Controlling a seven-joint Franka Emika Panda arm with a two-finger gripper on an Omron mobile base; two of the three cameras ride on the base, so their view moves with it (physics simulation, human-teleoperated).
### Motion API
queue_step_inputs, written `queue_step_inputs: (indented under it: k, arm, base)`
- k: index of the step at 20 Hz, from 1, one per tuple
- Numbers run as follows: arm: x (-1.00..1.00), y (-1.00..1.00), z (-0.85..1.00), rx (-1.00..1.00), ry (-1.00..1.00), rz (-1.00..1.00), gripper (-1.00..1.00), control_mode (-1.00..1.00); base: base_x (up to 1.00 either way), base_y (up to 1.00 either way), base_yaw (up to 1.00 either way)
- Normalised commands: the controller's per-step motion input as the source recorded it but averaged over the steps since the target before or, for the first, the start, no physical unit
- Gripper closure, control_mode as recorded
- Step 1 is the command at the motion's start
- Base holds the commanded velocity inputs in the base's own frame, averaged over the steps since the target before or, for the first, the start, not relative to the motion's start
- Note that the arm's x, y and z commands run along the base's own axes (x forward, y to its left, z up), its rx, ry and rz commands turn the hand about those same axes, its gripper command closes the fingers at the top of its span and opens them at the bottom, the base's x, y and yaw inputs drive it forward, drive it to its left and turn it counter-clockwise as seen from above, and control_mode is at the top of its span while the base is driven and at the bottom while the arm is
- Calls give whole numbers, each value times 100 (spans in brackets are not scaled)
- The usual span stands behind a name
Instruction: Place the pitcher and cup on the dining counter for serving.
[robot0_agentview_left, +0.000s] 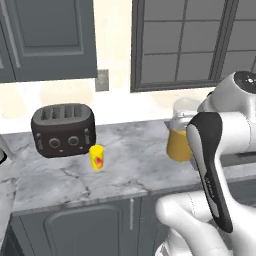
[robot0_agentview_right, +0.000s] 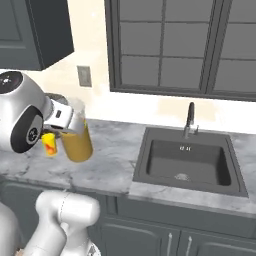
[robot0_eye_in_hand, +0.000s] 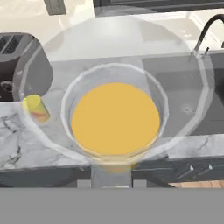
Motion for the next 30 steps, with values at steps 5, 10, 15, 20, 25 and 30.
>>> queue_step_inputs:
  k: [5,10,15,20,25,30]
  arm:
    - [0,0,0,0,0,0,100,100]
    - [0,0,0,0,0,0,100,100]
    - [0,0,0,0,0,0,100,100]
    - [0,0,0,0,0,0,100,100]
    - [0,0,0,0,0,0,100,100]
    - [0,0,0,0,0,0,100,100]
  base:
    - [-68,-72,19]
    - [-58,-65,63]
    - [-45,-36,92]
    - [-28,-25,99]
    - [-19,-25,98]
    - [-10,-14,100]
